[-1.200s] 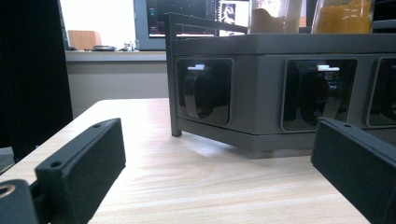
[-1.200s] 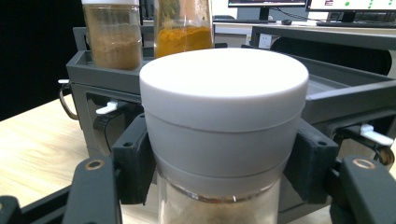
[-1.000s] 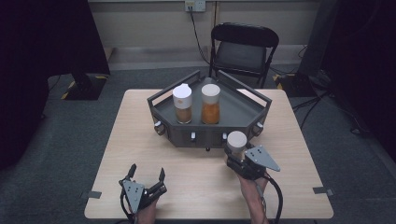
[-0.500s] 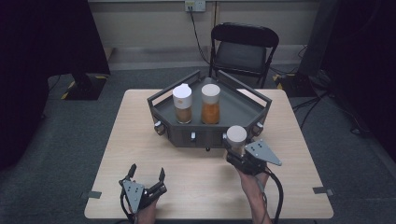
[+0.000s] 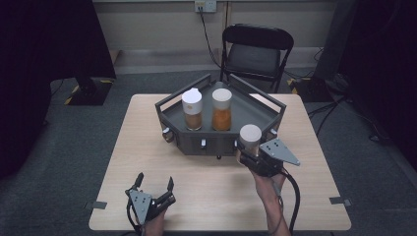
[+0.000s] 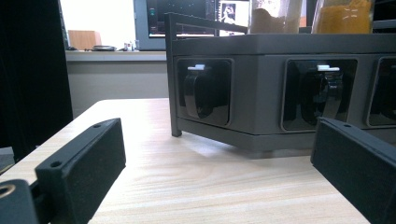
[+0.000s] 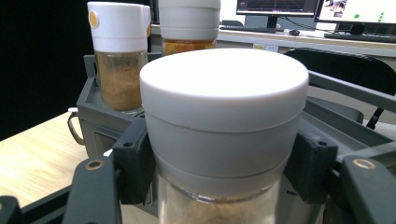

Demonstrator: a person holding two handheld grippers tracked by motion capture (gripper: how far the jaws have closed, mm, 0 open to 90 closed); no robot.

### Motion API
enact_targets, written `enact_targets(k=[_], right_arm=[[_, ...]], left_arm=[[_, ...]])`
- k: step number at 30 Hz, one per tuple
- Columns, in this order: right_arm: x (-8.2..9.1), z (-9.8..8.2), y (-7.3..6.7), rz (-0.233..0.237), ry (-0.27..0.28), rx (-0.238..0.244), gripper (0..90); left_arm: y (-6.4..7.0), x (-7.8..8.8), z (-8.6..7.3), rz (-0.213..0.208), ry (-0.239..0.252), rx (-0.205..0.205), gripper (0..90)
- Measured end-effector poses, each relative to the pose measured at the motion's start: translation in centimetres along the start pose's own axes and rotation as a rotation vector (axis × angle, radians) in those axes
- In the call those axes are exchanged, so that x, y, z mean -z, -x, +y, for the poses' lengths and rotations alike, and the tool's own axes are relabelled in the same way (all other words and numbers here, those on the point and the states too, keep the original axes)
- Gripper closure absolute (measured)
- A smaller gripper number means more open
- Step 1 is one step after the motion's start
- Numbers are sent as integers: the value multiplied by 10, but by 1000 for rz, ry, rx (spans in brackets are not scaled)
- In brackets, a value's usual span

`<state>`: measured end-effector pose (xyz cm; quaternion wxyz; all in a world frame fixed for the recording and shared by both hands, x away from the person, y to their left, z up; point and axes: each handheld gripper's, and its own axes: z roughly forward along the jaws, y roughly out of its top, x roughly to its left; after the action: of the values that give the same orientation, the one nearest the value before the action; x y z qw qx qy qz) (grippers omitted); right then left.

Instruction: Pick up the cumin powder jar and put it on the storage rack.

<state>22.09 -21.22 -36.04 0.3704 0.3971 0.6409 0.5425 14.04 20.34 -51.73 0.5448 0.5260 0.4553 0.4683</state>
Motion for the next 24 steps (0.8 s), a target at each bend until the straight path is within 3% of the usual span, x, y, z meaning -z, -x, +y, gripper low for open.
enact_targets(k=[24], right_arm=[[-15, 39, 7, 12, -8, 7, 344]], left_arm=[[0, 0, 0, 0, 0, 0, 27]])
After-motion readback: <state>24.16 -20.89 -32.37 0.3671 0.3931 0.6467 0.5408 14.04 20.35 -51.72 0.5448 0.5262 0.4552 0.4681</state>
